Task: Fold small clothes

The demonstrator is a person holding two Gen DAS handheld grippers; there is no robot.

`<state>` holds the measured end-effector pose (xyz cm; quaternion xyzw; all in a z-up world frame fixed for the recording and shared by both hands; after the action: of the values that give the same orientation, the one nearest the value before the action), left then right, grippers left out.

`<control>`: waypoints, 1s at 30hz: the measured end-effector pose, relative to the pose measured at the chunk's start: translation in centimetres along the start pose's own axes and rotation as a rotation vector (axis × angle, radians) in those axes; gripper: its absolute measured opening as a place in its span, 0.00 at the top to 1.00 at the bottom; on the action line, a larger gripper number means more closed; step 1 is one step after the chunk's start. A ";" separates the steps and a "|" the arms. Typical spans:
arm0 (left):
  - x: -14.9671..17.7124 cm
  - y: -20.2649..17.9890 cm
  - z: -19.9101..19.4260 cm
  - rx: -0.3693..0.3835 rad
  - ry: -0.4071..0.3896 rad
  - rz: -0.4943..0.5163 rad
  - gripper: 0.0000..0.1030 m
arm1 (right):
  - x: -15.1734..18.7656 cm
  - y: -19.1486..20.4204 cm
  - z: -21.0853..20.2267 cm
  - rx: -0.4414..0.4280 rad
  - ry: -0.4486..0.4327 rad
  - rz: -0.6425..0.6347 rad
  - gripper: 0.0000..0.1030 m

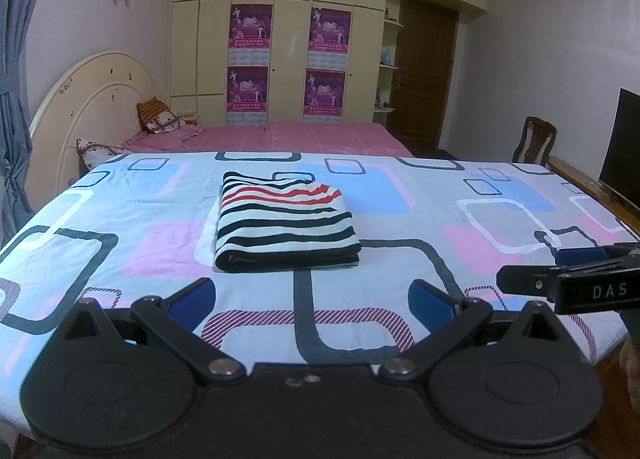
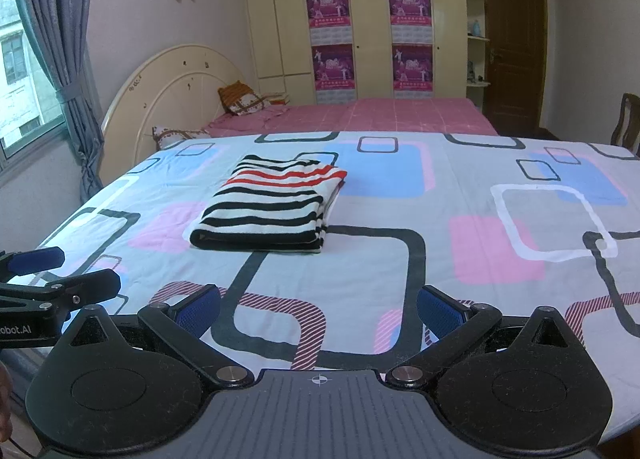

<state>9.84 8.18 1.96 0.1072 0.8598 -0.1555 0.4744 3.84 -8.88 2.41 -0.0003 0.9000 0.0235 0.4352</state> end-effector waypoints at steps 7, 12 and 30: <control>-0.2 0.0 0.1 0.002 -0.002 0.003 0.00 | -0.1 0.2 0.0 0.000 -0.003 0.001 0.00; -0.3 0.0 0.1 0.001 -0.004 0.003 0.00 | -0.1 0.2 0.0 0.000 -0.001 0.000 0.00; -0.5 0.1 0.1 0.000 -0.011 0.020 0.00 | -0.3 -0.1 -0.3 0.001 -0.010 -0.001 0.00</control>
<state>10.23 8.18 2.33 0.1150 0.8561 -0.1515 0.4806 3.78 -8.96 2.80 -0.0006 0.8977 0.0231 0.4399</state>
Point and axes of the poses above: each gripper's, at about its wrist camera, not at the fingertips, and z roughly the way its jaws point, y to its left, x to its underside, the point moved 8 cm from there along z, roughly the way its jaws point, and after that the axes turned 13 degrees about x, right-handed, at the moved point
